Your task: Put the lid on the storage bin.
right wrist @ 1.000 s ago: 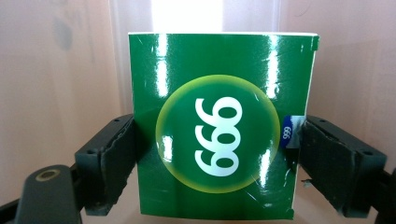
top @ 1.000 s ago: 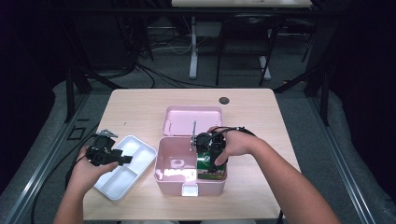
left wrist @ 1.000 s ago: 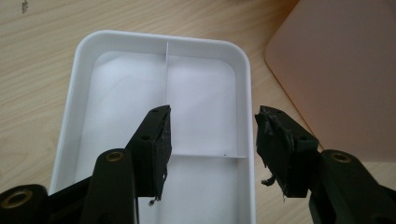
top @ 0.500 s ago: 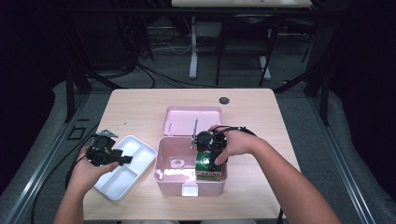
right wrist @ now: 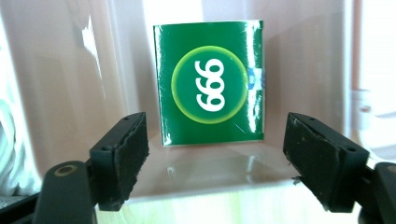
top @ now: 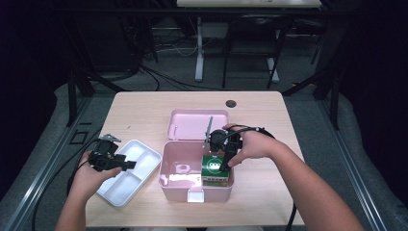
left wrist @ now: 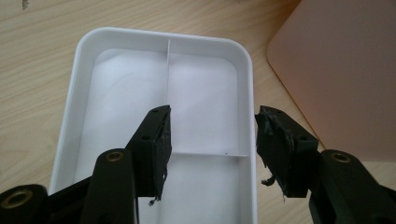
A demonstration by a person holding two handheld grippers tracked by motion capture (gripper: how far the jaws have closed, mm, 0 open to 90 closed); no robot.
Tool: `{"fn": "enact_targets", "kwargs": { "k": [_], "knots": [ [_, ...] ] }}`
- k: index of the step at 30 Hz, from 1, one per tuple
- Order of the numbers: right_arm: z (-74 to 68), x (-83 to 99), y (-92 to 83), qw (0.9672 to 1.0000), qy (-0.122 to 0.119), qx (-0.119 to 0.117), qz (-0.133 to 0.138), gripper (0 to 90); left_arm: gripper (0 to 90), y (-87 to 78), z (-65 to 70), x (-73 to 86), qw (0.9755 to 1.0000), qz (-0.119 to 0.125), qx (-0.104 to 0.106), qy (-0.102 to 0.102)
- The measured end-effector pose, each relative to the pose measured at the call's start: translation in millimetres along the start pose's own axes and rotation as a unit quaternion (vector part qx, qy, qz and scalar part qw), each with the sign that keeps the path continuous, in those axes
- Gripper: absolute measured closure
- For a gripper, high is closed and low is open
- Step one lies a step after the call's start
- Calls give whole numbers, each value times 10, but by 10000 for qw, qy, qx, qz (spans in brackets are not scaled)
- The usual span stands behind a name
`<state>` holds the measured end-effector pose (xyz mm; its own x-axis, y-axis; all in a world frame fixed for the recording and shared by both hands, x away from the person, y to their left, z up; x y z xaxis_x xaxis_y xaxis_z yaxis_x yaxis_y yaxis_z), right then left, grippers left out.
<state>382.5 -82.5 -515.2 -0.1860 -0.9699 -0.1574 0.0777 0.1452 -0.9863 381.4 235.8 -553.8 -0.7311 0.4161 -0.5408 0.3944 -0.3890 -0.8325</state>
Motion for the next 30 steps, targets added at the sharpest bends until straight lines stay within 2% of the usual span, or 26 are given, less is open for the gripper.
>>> {"fn": "enact_targets", "kwargs": {
  "k": [5, 7, 9, 17, 25, 30],
  "knots": [
    [2, 21, -91, 10000, 55, 24, 44, 245, 456, -3, -4, -3, 10000, 18, -8, -2],
    [17, 57, -124, 9999, 46, 93, -23, 262, 456, -5, -4, 0, 10000, 22, -4, -5],
    [19, 81, -146, 9999, 94, 64, -64, 303, 457, -7, -6, 1, 10000, 21, -5, 5],
    [53, 200, -220, 9997, 208, 98, -126, 310, 459, 7, -7, 2, 10000, 13, 10, 17],
    [118, 453, -272, 9983, 482, 193, -248, 314, 459, -4, -17, 6, 10000, 25, -10, 2],
    [126, 565, -282, 9971, 727, 181, -107, 345, 460, 1, -19, 10, 10000, 12, -14, 3]
  ]
}}
Point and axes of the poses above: each handheld gripper's, and its own axes: y roughly forward along the jaws, x roughly out of its underside, z roughly to its right, the point moved 9 cm from there along y, roughly forward along the jaws, and after that the axes turned 2 degrees about y, right-handed, at the moved point
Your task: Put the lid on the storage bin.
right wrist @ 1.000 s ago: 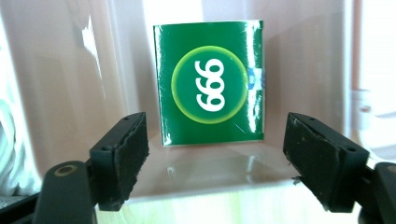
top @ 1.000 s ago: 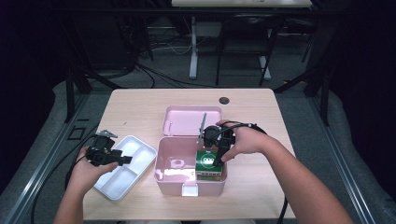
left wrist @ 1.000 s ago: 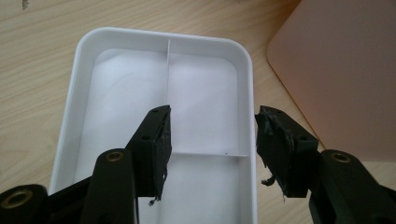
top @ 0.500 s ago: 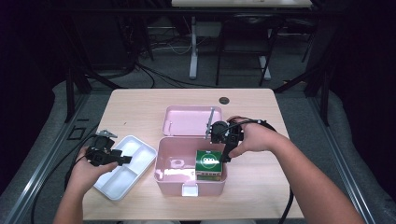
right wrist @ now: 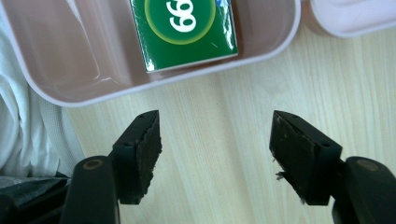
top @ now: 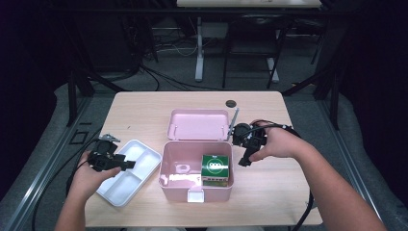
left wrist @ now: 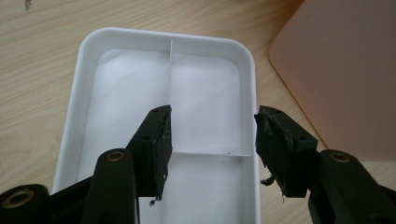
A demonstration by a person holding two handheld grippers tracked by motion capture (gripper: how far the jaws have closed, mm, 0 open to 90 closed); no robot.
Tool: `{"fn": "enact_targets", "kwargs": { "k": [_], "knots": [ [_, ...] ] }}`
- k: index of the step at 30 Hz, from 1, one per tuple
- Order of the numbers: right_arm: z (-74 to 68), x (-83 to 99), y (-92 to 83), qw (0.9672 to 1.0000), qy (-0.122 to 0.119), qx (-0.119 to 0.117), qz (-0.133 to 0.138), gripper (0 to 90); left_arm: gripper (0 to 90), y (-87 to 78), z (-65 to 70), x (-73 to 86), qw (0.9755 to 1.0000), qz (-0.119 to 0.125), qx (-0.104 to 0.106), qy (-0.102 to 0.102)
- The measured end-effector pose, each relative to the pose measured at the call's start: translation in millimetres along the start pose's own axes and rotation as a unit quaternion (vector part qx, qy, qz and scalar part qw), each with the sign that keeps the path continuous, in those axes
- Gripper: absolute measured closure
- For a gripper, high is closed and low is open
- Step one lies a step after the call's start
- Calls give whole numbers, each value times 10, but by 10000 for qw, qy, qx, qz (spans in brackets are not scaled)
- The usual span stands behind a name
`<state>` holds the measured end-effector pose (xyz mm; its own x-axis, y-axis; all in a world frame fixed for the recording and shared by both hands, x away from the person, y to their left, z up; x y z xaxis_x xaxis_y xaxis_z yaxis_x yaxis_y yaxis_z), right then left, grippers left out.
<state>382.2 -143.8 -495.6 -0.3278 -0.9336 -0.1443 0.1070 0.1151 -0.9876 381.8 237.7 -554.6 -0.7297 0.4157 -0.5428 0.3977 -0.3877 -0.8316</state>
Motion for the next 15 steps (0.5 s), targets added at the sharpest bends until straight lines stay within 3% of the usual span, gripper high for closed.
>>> {"fn": "enact_targets", "kwargs": {
  "k": [8, 15],
  "knots": [
    [44, 156, 65, 9994, 349, 30, 43, 353, 460, 7, 6, -1, 10000, 2, 9, 0],
    [53, 223, 125, 9974, 663, 104, 274, 334, 462, 8, 1, 8, 10000, -17, -7, -19]
  ]
}}
Point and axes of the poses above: each handheld gripper's, and its own axes: y roughly forward along the jaws, x roughly out of its underside, z roughly to its right, the point moved 9 cm from there along y, roughly forward along the jaws, and after that the axes turned 2 degrees about y, right-handed, at the moved point
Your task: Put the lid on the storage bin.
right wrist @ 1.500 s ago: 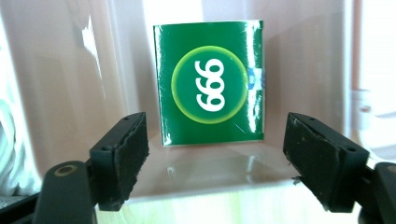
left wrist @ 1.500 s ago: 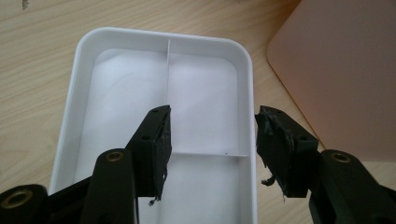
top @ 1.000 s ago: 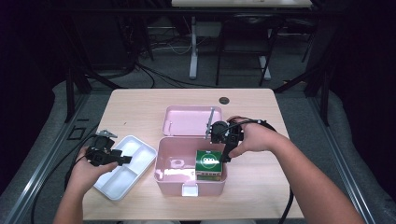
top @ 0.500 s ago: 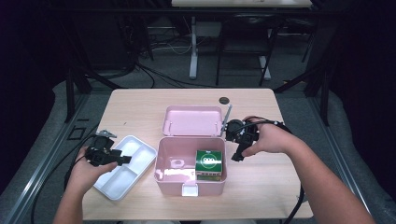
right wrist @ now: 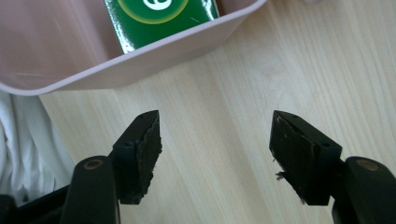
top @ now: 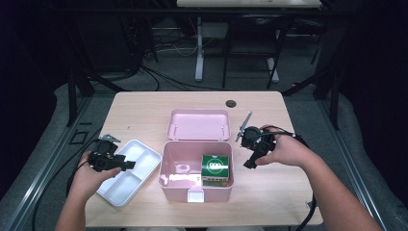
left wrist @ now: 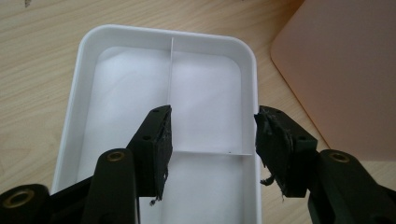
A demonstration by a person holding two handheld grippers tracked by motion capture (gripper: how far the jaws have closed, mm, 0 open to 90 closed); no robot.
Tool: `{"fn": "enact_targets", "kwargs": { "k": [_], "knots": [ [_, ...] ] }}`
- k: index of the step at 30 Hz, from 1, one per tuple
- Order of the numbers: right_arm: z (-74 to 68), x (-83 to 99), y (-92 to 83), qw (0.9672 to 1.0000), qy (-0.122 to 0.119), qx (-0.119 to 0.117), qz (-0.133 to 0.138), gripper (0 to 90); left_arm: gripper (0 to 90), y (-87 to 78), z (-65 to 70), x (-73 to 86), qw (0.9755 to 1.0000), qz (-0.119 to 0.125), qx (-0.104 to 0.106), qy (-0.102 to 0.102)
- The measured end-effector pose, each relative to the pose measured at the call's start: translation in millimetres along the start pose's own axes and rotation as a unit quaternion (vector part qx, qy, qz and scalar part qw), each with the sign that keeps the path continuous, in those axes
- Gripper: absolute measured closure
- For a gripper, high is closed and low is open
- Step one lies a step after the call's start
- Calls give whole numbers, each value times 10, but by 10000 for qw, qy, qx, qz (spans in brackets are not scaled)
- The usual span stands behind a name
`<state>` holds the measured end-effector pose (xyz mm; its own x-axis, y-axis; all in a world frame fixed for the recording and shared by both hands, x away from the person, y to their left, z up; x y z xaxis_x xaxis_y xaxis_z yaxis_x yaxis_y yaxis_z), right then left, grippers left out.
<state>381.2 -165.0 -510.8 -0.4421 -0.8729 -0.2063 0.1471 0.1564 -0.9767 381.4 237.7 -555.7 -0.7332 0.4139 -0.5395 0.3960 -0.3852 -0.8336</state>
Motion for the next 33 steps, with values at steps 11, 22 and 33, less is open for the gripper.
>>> {"fn": "enact_targets", "kwargs": {
  "k": [11, 22, 33],
  "knots": [
    [181, 89, 99, 9930, 1009, 289, 534, 351, 469, 14, -13, 21, 10000, -31, -19, -8],
    [216, 228, 117, 9769, 1728, 316, 1215, 364, 524, -23, -61, -68, 9997, 144, -206, -45],
    [136, 259, 231, 9640, 2077, 392, 1616, 362, 547, -62, -26, -104, 9996, -119, -239, 115]
  ]
}}
Point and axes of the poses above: each handheld gripper's, and its own axes: y roughly forward along the jaws, x roughly out of its underside, z roughly to its right, the point moved 9 cm from there along y, roughly forward along the jaws, and after that the axes turned 2 degrees about y, right-handed, at the moved point
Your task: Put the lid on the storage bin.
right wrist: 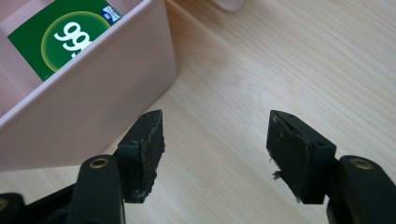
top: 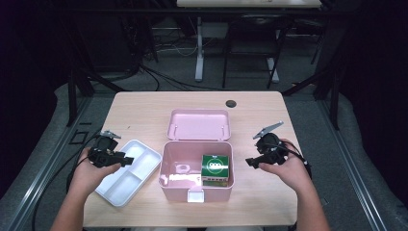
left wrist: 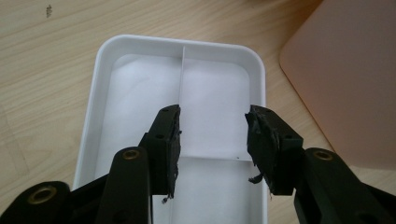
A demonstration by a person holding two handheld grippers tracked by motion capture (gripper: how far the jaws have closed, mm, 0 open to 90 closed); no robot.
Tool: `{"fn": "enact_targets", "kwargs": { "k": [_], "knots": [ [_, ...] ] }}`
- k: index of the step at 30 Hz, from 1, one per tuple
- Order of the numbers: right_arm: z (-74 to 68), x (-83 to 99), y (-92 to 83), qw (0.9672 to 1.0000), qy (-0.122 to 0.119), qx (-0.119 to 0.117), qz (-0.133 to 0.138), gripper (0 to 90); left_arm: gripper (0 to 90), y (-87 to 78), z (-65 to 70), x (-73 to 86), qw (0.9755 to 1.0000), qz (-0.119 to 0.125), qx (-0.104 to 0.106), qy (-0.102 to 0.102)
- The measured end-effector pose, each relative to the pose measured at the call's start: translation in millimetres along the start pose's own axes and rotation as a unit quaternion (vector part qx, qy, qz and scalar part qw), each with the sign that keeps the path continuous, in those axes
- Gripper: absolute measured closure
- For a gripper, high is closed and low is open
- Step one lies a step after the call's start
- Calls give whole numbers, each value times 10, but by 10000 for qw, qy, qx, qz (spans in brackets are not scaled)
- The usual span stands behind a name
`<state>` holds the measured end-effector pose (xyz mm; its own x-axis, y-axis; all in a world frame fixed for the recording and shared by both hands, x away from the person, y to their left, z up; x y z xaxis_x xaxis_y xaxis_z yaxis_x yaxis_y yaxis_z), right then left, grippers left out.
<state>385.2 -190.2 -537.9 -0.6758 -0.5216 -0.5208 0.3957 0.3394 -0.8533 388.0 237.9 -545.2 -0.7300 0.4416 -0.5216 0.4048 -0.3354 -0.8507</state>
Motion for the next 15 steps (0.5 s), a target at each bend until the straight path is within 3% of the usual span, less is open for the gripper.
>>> {"fn": "enact_targets", "kwargs": {
  "k": [3, 6, 9, 10, 15],
  "knots": [
    [-2, 22, 25, 10000, 32, 9, 42, 360, 557, -12, 24, -7, 9997, -80, -9, 229],
    [8, 52, 32, 9997, 153, -38, 173, 359, 555, -20, 67, -6, 9995, -111, 168, 261],
    [20, 71, 41, 9995, 213, -28, 218, 359, 547, -27, 80, -3, 9994, -110, 220, 245],
    [54, 85, 37, 9995, 201, 90, 215, 359, 538, -41, 80, 2, 9994, -110, 238, 237],
    [105, 105, 21, 9990, 280, 225, 283, 354, 546, -80, 99, 12, 9990, -162, 414, -9]
  ]
}}
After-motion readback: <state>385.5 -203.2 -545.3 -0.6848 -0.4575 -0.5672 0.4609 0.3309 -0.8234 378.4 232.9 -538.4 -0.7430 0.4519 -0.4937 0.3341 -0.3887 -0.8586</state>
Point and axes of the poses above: each handheld gripper's, and its own axes: y roughly forward along the jaws, x roughly out of its underside, z roughly to its right, the point moved 9 cm from there along y, roughly forward along the jaws, and after that the axes turned 2 degrees about y, right-handed, at the moved point
